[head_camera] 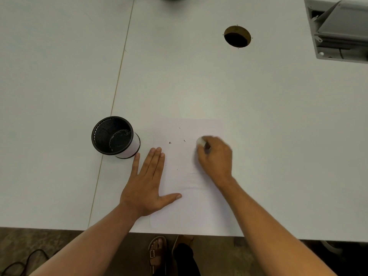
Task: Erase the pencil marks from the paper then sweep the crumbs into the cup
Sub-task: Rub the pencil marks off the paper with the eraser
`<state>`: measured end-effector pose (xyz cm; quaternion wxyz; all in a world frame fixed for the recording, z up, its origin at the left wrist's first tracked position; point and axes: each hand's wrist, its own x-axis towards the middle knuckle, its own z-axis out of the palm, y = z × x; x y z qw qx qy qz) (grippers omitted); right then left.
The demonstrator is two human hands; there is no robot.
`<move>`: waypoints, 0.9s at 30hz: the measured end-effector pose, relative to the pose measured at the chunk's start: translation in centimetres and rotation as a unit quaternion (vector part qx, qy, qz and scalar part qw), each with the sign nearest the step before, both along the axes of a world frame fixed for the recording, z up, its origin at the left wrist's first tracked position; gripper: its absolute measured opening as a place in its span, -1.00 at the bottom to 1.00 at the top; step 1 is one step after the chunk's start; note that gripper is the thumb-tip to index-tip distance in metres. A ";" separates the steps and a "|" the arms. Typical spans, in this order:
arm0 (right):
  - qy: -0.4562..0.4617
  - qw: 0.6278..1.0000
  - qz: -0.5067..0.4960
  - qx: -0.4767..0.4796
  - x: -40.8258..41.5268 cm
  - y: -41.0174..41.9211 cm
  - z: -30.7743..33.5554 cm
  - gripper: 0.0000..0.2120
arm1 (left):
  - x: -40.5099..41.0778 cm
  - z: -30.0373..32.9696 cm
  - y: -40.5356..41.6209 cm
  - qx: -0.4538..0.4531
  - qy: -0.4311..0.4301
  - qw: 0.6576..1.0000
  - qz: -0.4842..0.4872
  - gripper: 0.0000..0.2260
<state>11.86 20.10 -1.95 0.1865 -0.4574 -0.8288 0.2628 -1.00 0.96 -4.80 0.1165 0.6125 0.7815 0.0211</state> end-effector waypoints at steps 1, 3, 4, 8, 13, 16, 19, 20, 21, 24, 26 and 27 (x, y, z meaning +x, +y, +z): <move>-0.001 1.000 0.026 0.001 0.4 -1.9 -0.1 -0.91 | 0.0 0.0 0.0 0.001 -0.001 1.000 0.001 0.01; -0.007 0.996 0.091 -0.014 1.5 -5.5 -0.1 -0.85 | 0.0 -0.1 0.0 0.001 -0.005 1.000 0.001 0.01; -0.008 0.993 0.113 -0.026 2.0 -6.3 -0.2 -0.82 | 0.0 -0.2 0.0 -0.001 -0.007 1.000 0.002 0.01; 0.003 0.999 0.044 -0.022 1.4 -2.2 -0.9 -0.83 | 0.0 -0.1 0.0 -0.008 0.000 1.000 0.001 0.02; 0.028 0.999 -0.037 -0.019 -0.5 1.4 -0.3 -0.90 | 0.0 0.0 0.0 -0.008 0.003 1.000 0.000 0.02; 0.042 0.999 -0.009 -0.030 0.0 -2.1 -0.5 -0.88 | 0.0 -0.1 -0.1 -0.003 0.001 1.000 -0.001 0.02; 0.030 0.994 0.098 -0.040 1.5 -6.8 -0.5 -0.82 | 0.0 -0.2 0.0 0.002 -0.004 1.000 -0.002 0.01; 0.030 0.992 0.117 -0.041 1.7 -6.9 -0.5 -0.81 | 0.0 -0.2 0.0 0.000 -0.005 1.000 -0.001 0.01; 0.029 0.992 0.117 -0.040 1.6 -6.2 -0.5 -0.81 | 0.0 -0.1 0.0 -0.002 -0.004 1.000 0.000 0.01; 0.021 0.998 0.052 -0.031 0.2 -1.9 -0.5 -0.86 | -0.1 -0.1 0.0 -0.003 0.001 1.000 0.000 0.02; 0.026 0.999 0.005 -0.026 -0.8 0.9 -0.5 -0.88 | -0.1 -0.1 -0.1 -0.003 0.001 1.000 0.001 0.02; 0.031 0.999 -0.013 -0.024 -1.2 1.6 -0.4 -0.89 | -0.1 -0.1 -0.1 -0.003 0.002 1.000 0.001 0.02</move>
